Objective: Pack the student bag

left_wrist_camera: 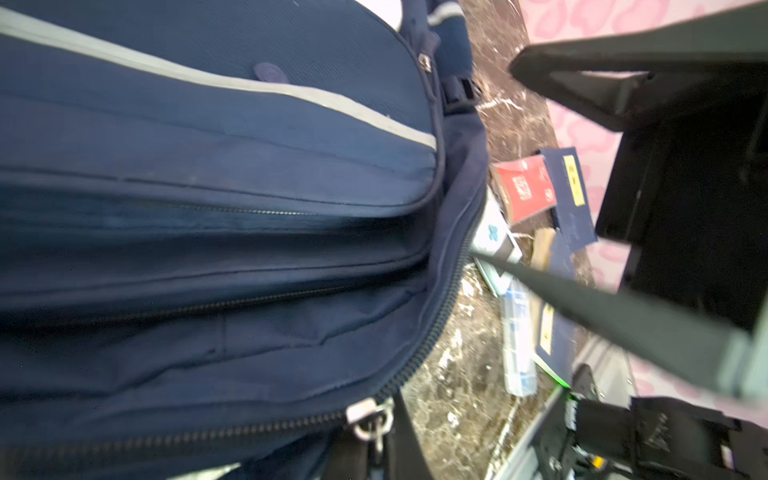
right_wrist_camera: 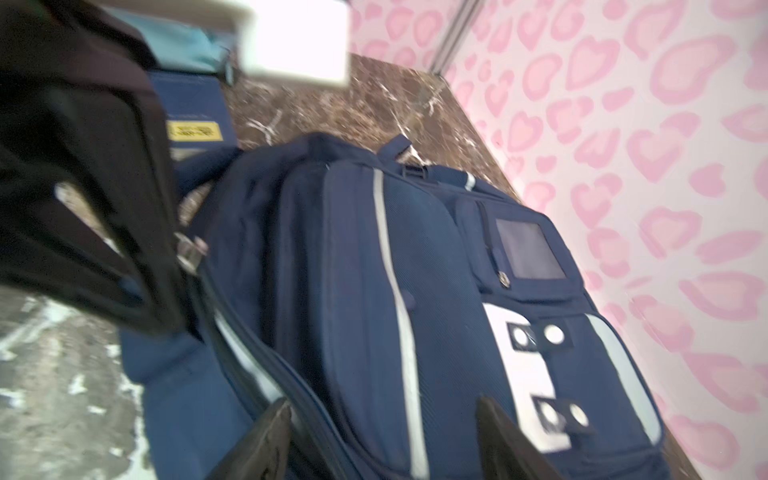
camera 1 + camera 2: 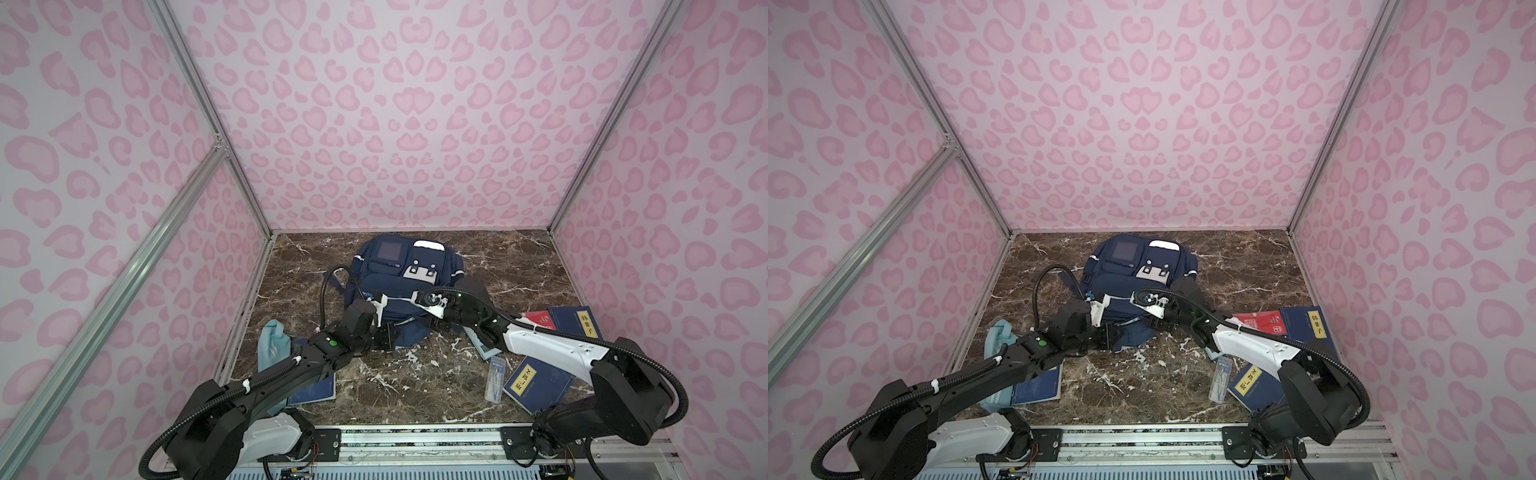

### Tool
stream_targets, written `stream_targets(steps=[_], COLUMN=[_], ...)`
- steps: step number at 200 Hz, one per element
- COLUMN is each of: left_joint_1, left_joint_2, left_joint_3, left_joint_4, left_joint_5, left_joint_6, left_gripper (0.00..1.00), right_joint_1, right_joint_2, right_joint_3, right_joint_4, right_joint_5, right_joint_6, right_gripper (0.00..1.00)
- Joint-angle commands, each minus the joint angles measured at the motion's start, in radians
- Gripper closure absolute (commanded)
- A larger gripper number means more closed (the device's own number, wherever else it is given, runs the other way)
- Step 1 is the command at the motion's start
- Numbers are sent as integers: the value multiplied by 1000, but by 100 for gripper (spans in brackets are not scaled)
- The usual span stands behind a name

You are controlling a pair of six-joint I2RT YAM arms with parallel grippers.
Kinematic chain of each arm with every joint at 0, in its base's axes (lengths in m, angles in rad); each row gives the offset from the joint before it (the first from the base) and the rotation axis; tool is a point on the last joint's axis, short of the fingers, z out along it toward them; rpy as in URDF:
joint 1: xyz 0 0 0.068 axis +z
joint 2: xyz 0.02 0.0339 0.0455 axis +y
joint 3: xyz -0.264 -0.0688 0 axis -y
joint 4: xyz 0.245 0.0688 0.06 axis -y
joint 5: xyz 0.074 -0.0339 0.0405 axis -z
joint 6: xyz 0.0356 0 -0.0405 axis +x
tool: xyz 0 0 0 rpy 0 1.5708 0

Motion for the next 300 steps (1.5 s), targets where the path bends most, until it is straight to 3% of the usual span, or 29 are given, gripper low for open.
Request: stream_targets(steps=[1, 26, 47, 72, 115, 133, 164, 173, 186, 194, 226, 252, 272, 300], left_joint_1=[-8, -11, -9, 29, 235, 242, 200, 163, 105, 81, 57, 54, 51, 38], left_joint_2=[16, 10, 7, 13, -45, -78, -122, -134, -147, -149, -82, -26, -14, -32], left_joint_3=[22, 21, 5, -10, -67, -75, -117, -106, -76, -60, 4, 32, 32, 25], left_joint_4=[84, 67, 51, 26, -39, -70, -22, -32, -45, -31, 5, 36, 57, 44], left_joint_5=[12, 7, -11, -43, -86, -94, -6, -17, -43, -33, -9, 29, 56, 61], left_joint_6=[-26, -25, -20, 0, 81, 96, 33, 21, 6, -8, 6, 10, -1, -6], left_gripper=[97, 97, 97, 97, 97, 97, 97, 97, 97, 97, 97, 97, 97, 97], right_joint_1=[59, 74, 75, 63, -36, -98, -181, -189, -190, -189, -154, -67, -19, 2], right_joint_2=[29, 87, 87, 70, 43, 65, 135, 152, 161, 151, 0, -76, -29, 99], right_joint_3=[-17, -11, -31, -58, -78, -76, -8, 15, 26, 25, -42, -101, -48, 79], right_joint_4=[14, -5, -5, 8, -7, 6, 24, 16, 48, 58, 43, 96, 47, -45], right_joint_5=[14, 132, 152, 173, 178, 213, 318, 321, 319, 296, 86, -30, -58, -74], right_joint_6=[24, -22, -50, -75, -99, -100, -37, -21, 8, 15, 22, 7, -46, -78], right_gripper=[36, 73, 100, 100, 100, 100, 100, 90, 63, 54, 47, 19, 17, 23])
